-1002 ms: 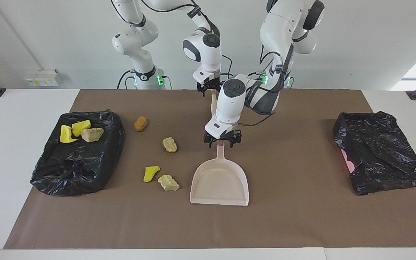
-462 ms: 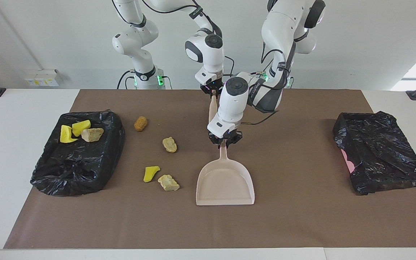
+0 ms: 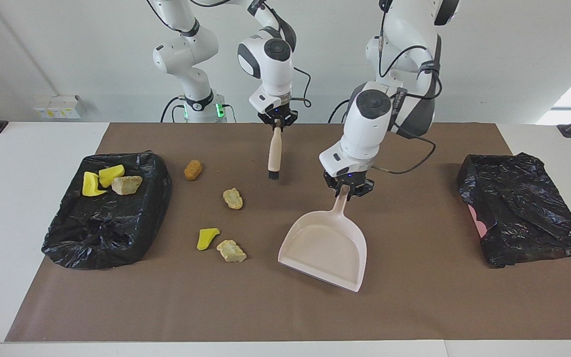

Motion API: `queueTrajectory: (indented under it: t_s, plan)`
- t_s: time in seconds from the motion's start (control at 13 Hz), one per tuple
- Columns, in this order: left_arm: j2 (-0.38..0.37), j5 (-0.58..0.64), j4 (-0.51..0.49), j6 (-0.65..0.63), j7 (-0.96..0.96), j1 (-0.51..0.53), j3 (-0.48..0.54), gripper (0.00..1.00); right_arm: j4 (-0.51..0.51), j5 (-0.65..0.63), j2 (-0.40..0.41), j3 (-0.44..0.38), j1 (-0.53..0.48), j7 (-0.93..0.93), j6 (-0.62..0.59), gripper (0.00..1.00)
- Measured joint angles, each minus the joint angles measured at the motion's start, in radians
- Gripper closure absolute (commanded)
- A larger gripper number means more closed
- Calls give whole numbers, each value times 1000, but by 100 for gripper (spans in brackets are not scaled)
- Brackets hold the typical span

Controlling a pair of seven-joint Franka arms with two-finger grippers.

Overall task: Sweep and dump trash in bin
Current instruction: 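Grasp the dustpan with the left gripper and lift it toward the robot, then grasp the brush with the right gripper while the left gripper holds the dustpan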

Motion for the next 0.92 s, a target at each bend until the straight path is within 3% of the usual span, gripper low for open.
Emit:
queueTrajectory:
  t_s: [0.23, 0.62, 0.92]
  plan:
    - [-83, 0, -18, -114, 289, 96, 3, 100, -1, -53, -75, -4, -126, -37, -111, 100]
    - [-163, 0, -154, -136, 756, 159, 3, 100, -14, -170, -83, -5, -274, -37, -227, 100]
    - [-255, 0, -400, 71, 814, 135, -15, 100, -65, -213, -109, -5, -361, -37, -264, 100]
